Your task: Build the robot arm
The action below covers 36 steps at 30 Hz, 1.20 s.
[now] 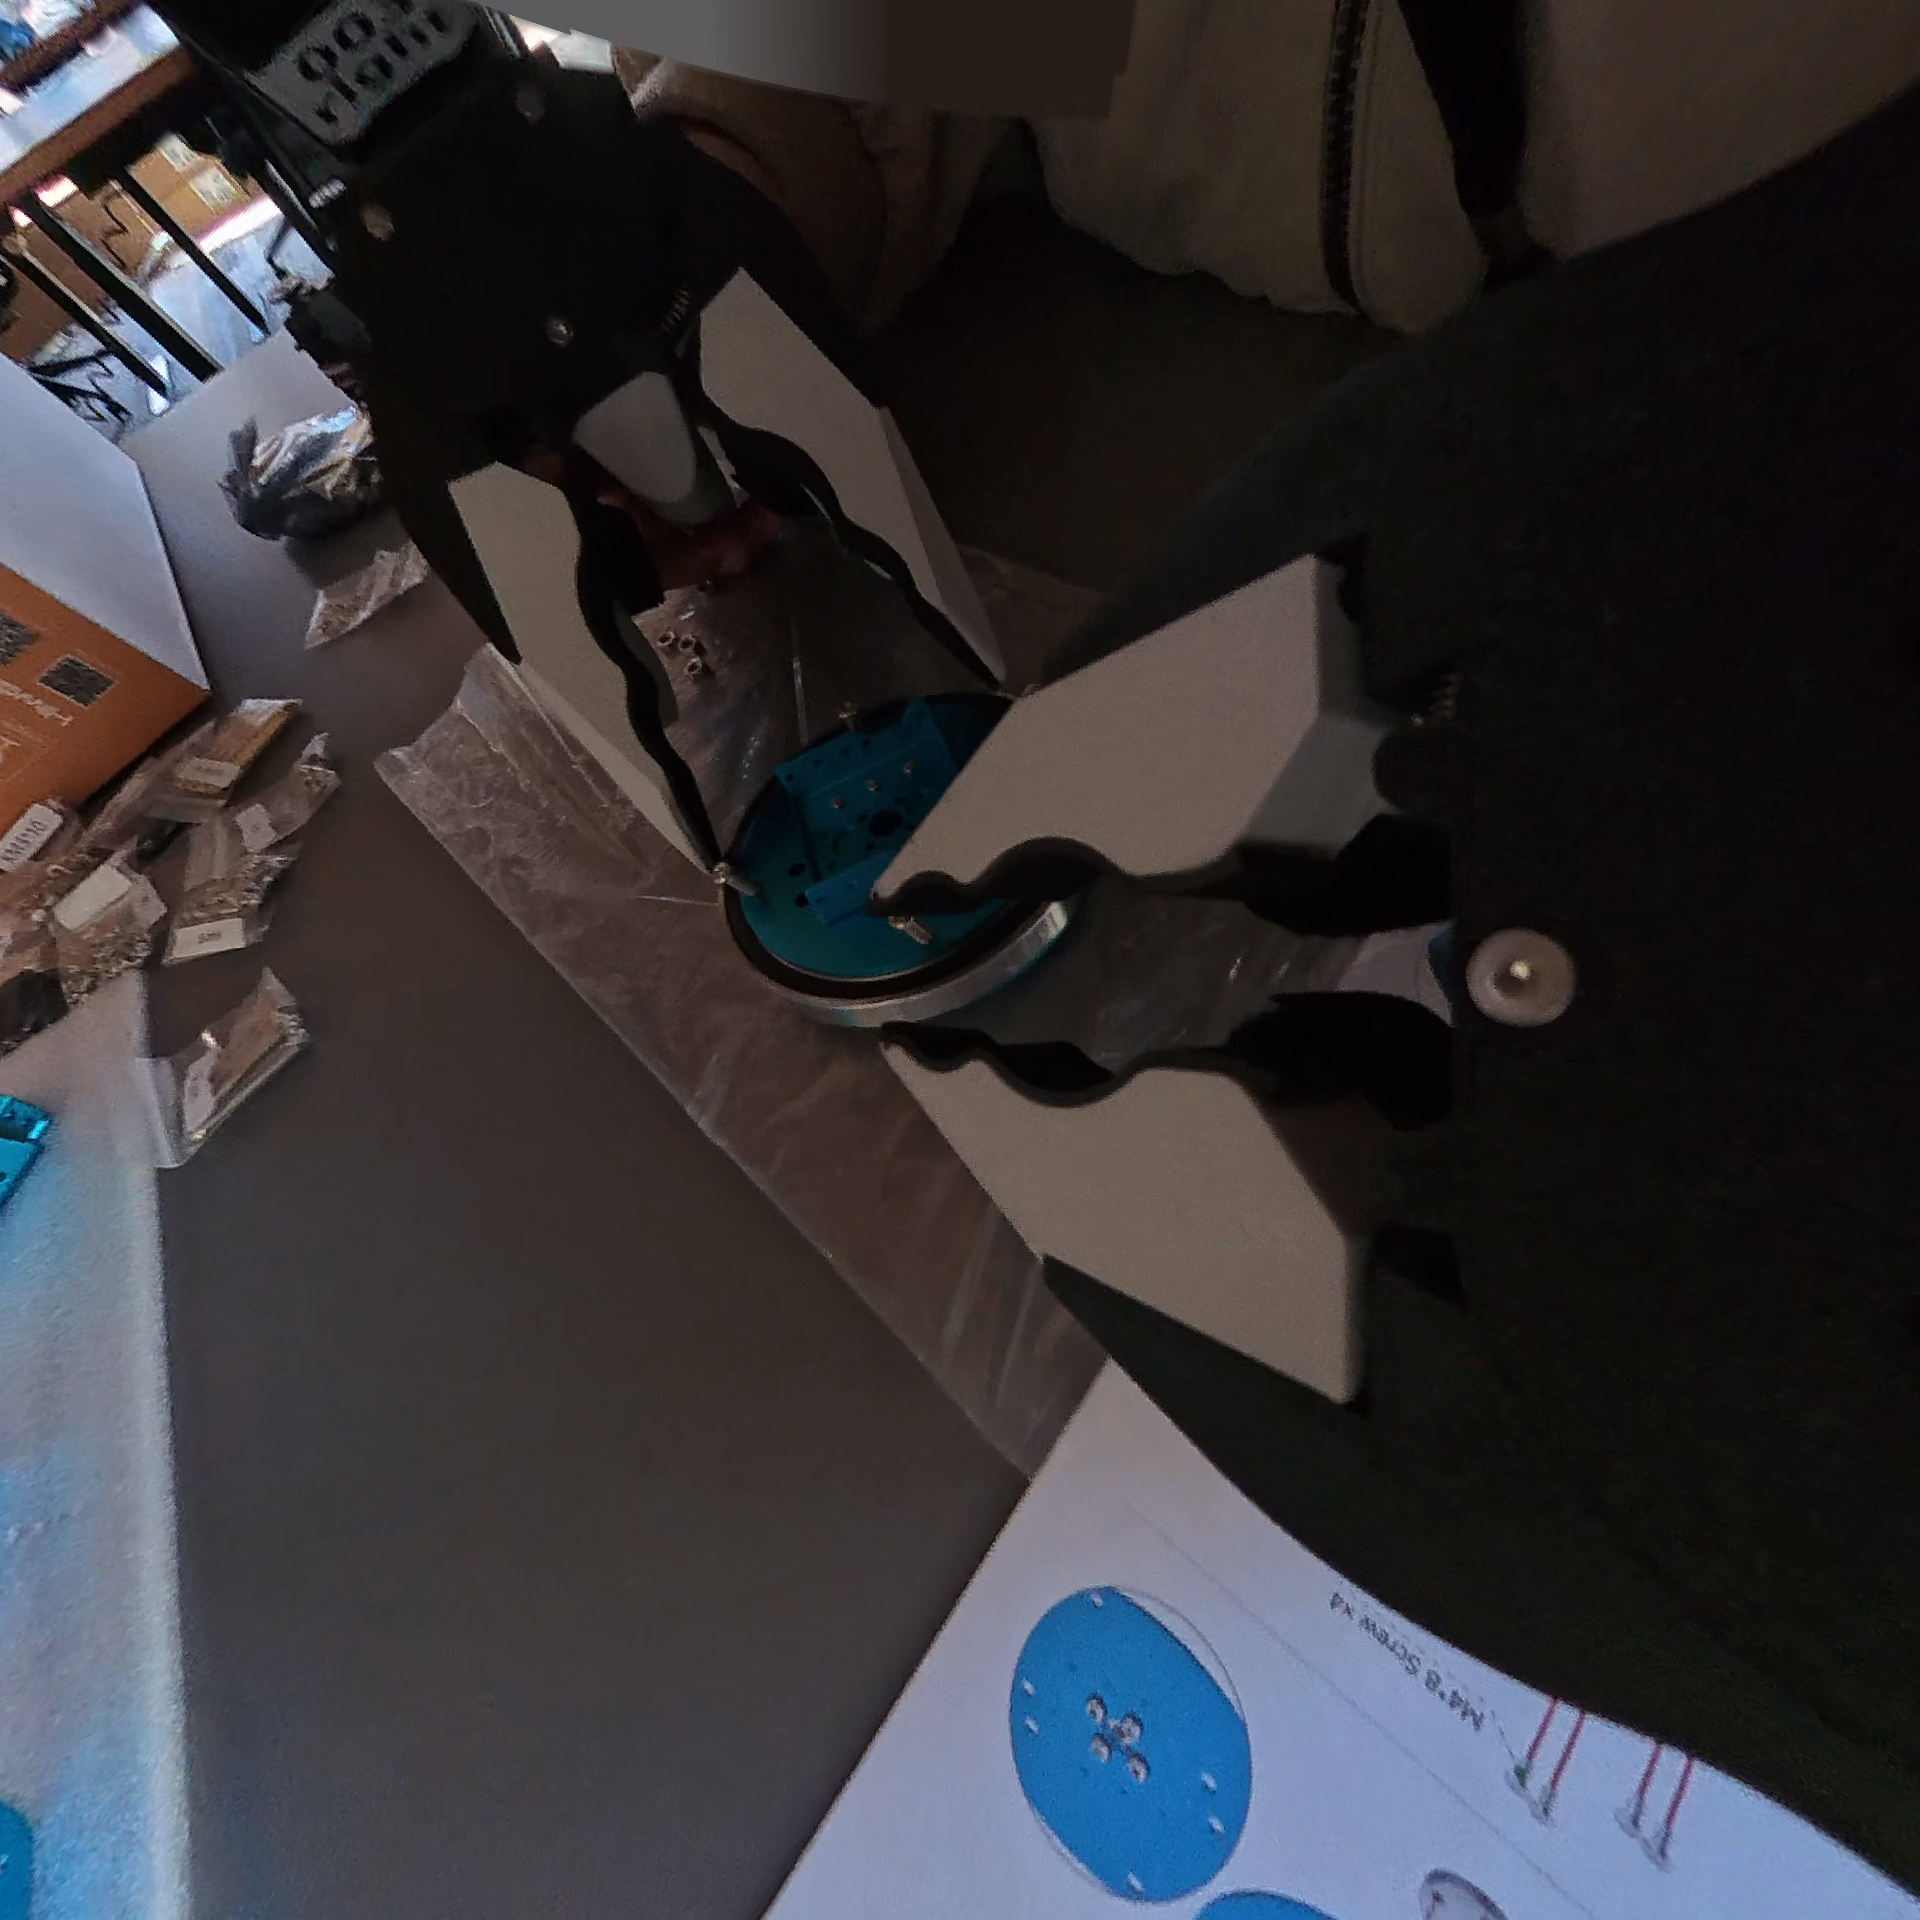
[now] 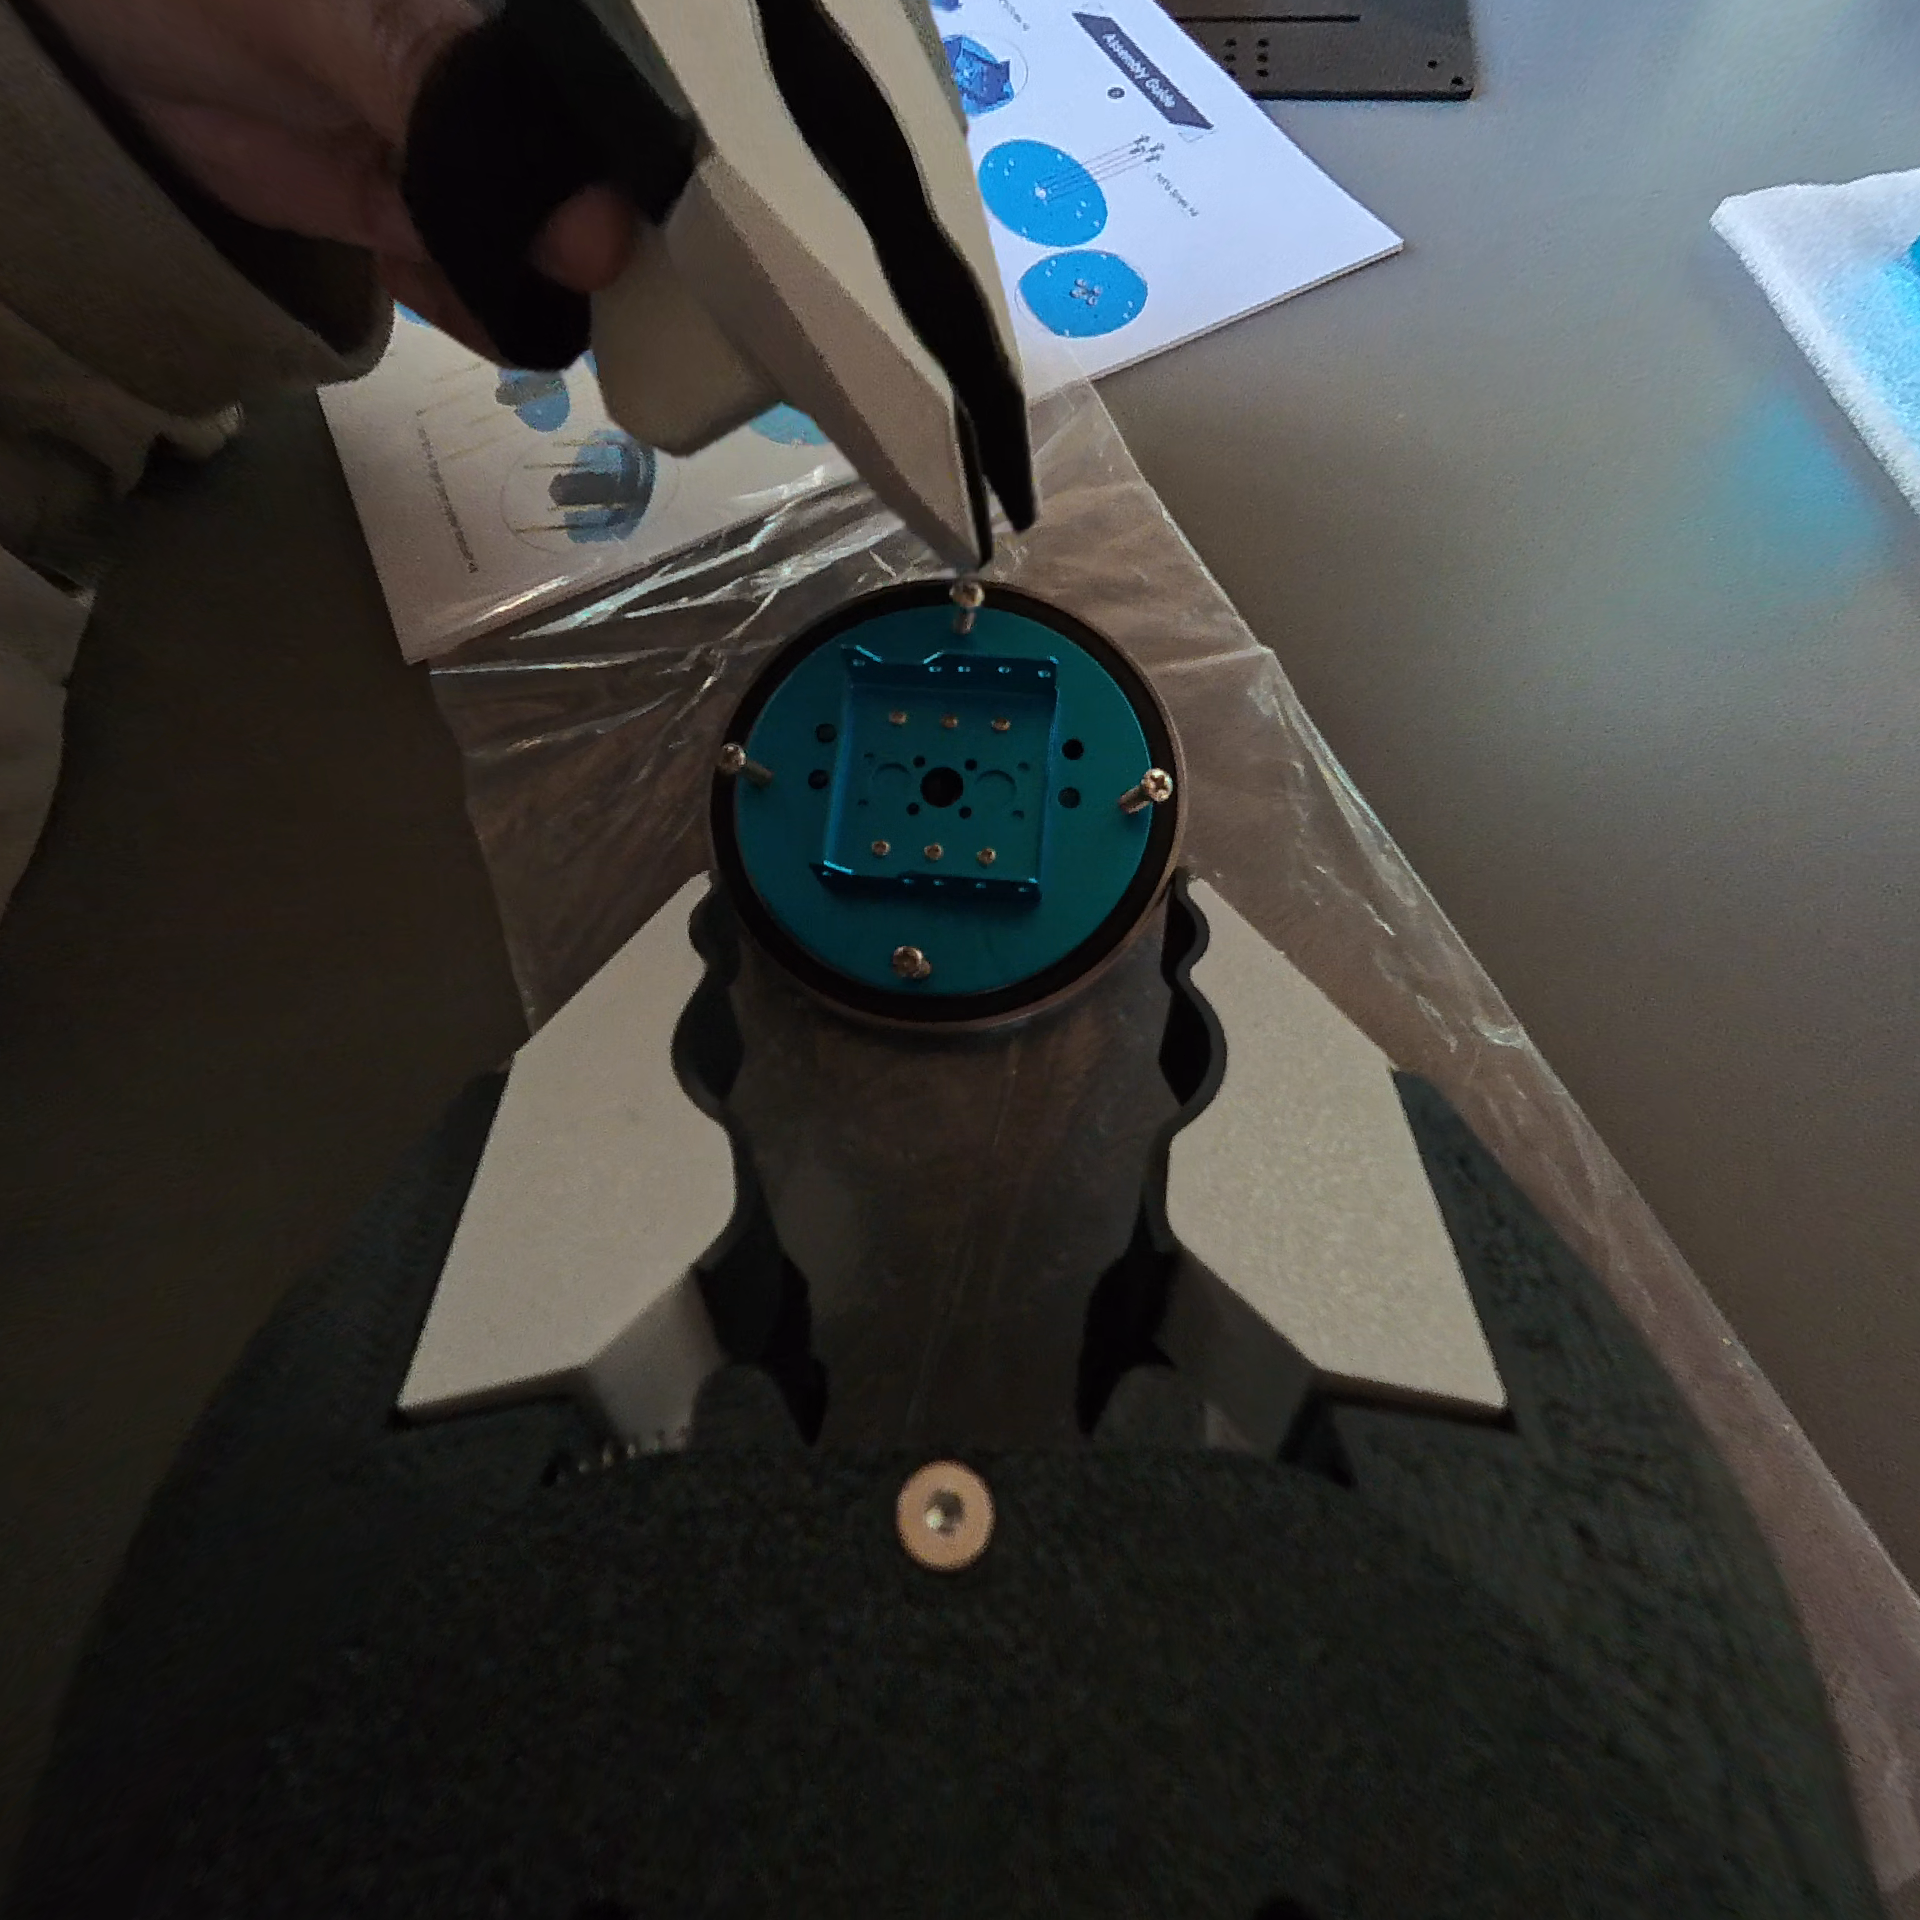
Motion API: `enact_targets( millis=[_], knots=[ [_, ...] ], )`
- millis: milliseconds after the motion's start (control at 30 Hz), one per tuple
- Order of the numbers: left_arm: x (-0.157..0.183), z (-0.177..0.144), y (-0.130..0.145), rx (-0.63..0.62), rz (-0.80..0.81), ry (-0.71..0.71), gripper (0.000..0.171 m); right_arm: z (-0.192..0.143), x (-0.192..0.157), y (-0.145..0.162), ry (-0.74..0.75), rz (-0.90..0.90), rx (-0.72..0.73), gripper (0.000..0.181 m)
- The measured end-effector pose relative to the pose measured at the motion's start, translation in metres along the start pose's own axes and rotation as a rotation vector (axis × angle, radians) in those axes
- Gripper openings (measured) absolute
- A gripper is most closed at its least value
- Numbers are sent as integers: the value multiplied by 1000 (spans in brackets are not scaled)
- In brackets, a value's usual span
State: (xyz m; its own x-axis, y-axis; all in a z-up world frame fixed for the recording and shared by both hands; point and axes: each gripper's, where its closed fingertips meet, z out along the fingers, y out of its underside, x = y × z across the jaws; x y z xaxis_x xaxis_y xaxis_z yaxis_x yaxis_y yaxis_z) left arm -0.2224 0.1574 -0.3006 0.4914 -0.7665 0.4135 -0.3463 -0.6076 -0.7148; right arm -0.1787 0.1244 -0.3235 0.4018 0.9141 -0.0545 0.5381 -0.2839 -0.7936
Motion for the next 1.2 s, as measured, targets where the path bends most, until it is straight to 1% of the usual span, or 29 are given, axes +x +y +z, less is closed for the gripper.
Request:
enact_targets(
  millis=[100,233,333,400,467,667,833,1000,1133,1200],
  knots=[
    [0,-2,-1,8,-35,28,22,0,1,0,-1,7,-1,80],
    [2,5,4,-2,-86,60,26,1,1,1,9,-5,-13,80],
    [-1,9,8,-22,-113,51,27,2,1,2,20,-16,-17,80],
    [-3,10,10,-31,-136,52,23,2,1,0,19,-10,-7,80],
    [-6,9,14,-46,-136,40,22,1,1,-4,15,2,5,80],
    [-3,10,19,-54,-152,63,22,4,0,-3,21,-16,-7,83],
    [-3,9,20,-53,-164,76,22,6,-2,-4,20,-24,-11,87],
    [-2,9,21,-43,-189,94,23,5,-3,-5,22,-70,-21,89],
    [-2,9,21,-39,-194,100,22,8,-4,-3,10,-58,-22,94],
    [-2,9,21,-37,-202,107,22,9,-4,-4,23,-62,-22,93]
  ],
)
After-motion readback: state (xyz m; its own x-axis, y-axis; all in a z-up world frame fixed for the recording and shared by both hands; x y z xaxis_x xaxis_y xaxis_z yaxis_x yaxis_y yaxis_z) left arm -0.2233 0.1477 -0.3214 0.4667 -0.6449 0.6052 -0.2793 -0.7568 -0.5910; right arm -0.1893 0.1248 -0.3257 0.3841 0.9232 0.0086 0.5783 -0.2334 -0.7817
